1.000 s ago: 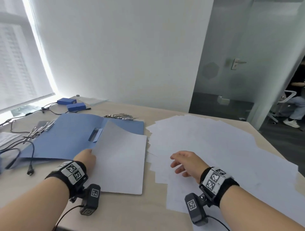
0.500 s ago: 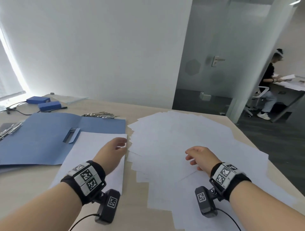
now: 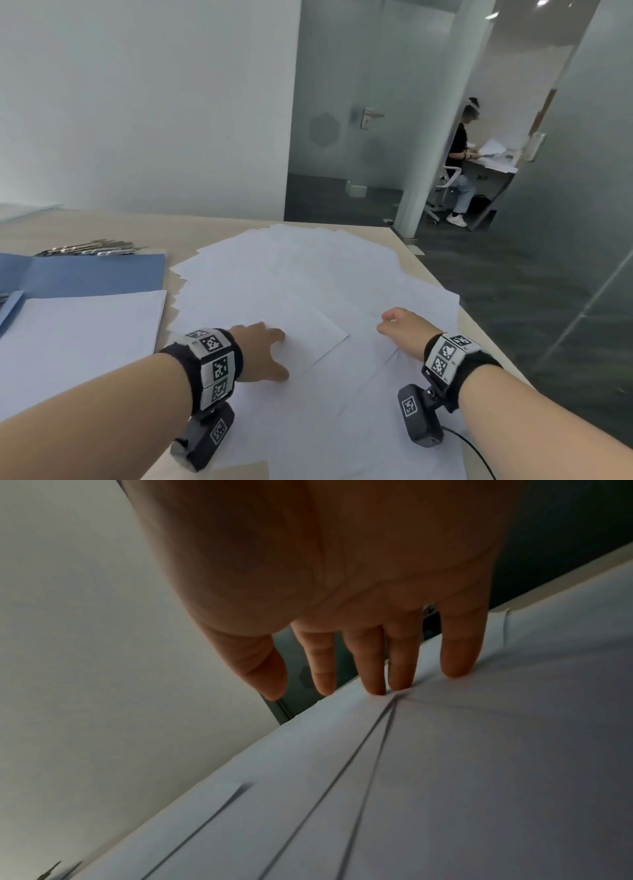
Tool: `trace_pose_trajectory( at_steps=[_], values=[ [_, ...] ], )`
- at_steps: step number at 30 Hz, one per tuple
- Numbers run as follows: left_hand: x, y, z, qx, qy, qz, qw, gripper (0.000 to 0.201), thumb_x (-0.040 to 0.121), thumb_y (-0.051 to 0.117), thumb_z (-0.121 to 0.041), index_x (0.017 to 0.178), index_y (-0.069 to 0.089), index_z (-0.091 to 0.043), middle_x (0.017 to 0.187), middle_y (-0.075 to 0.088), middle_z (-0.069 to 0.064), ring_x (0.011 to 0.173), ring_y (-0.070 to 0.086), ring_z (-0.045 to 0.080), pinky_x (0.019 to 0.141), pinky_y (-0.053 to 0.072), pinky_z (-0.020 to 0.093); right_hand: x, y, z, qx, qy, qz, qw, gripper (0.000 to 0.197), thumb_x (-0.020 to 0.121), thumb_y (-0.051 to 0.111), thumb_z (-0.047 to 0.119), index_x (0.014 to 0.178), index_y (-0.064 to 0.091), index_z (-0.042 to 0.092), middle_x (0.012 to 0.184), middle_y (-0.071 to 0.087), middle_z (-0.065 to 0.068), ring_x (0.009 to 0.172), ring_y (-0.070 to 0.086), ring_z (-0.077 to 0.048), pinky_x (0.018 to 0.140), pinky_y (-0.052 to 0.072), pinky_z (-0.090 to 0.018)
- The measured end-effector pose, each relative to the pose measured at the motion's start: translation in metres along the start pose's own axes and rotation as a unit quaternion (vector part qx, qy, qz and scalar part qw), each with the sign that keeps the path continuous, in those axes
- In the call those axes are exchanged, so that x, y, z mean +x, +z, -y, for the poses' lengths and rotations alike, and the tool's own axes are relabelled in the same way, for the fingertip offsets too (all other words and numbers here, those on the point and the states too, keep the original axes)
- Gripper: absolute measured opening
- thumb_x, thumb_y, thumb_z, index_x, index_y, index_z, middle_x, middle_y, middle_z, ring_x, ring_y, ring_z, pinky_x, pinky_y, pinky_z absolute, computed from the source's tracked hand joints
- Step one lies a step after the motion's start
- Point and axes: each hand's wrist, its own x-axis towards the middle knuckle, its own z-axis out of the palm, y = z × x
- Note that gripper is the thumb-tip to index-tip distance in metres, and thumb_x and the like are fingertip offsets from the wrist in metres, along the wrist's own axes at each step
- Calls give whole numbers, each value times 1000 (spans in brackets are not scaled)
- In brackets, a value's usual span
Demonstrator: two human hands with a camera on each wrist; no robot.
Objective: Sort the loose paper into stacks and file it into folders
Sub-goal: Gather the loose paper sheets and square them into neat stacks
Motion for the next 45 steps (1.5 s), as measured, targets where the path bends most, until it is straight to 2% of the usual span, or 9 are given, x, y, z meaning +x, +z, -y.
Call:
trace_pose_trajectory(
  at_steps=[4, 7, 13, 18, 22, 26, 29, 34, 45],
  values=[
    [-2, 8, -13, 38, 9, 17, 999, 89, 79, 59, -72, 154, 22, -41, 160, 24, -5, 148, 25, 29, 114, 35, 49, 2, 4, 0, 41, -14, 7, 999, 51, 96, 56, 34, 144, 46, 22, 139, 51, -1, 109, 52, -16, 93, 41, -30],
    [-7, 8, -17, 38, 15, 21, 999, 92, 77, 62, -71, 154, 21, -42, 162, 21, -6, 150, 21, 28, 115, 34, 50, 10, 4, -3, 121, -1, -42, 992, 54, 94, 60, 30, 145, 44, 21, 114, 55, -1, 91, 55, -14, 83, 42, -30],
    [-13, 6, -20, 27, 63, 20, 997, 95, 81, 66, -66, 157, 14, -45, 168, 6, -15, 156, 7, 21, 122, 24, 45, 26, -1, -7, 150, 24, -40, 988, 59, 92, 67, 28, 145, 45, 14, 139, 53, -6, 124, 52, -25, 100, 41, -32],
    [-15, 7, -30, 33, 110, 35, 993, 89, 78, 69, -64, 153, 23, -50, 166, 12, -21, 151, 12, 19, 117, 32, 45, 22, -6, 9, -21, -8, 31, 999, 38, 95, 62, 34, 111, 66, 0, 98, 61, -8, 79, 57, -22, 65, 43, -27],
    [-18, 11, -38, 45, 131, 41, 990, 80, 79, 67, -64, 149, 31, -49, 166, 14, -17, 149, 12, 20, 113, 36, 45, 30, -13, 10, -48, -13, 44, 998, 45, 85, 74, 42, 106, 70, 2, 107, 73, -13, 98, 70, -30, 92, 55, -37],
    [-19, 16, -41, 30, 139, 31, 989, 81, 81, 63, -66, 151, 27, -48, 166, 14, -17, 149, 12, 20, 114, 35, 45, 31, -12, 10, -91, -13, 90, 992, 57, 70, 83, 51, 114, 66, 18, 112, 70, -3, 103, 67, -23, 96, 52, -36],
    [-19, 20, -40, 8, 136, 26, 990, 87, 80, 60, -70, 154, 18, -49, 166, 12, -21, 150, 10, 17, 117, 32, 46, 28, -8, 7, -71, -11, 108, 992, 56, 69, 87, 40, 116, 63, 23, 110, 70, -1, 101, 68, -22, 93, 54, -35],
    [-21, 20, -38, -11, 136, 23, 990, 82, 85, 54, -69, 155, 15, -50, 164, 13, -26, 150, 10, 15, 118, 30, 46, 10, -10, 7, 6, 1, 143, 990, 45, 77, 83, 17, 118, 63, 20, 110, 73, -6, 97, 73, -27, 59, 53, -25],
    [-30, 9, -29, -149, 143, -83, 975, 65, 92, 58, -59, 151, 33, -44, 155, 37, -18, 144, 29, 8, 119, 29, 34, 6, -25, -17, 222, -55, 77, 970, 37, 84, 69, -5, 116, 67, 14, 106, 77, -11, 93, 74, -33, 73, 60, -40]
  ],
)
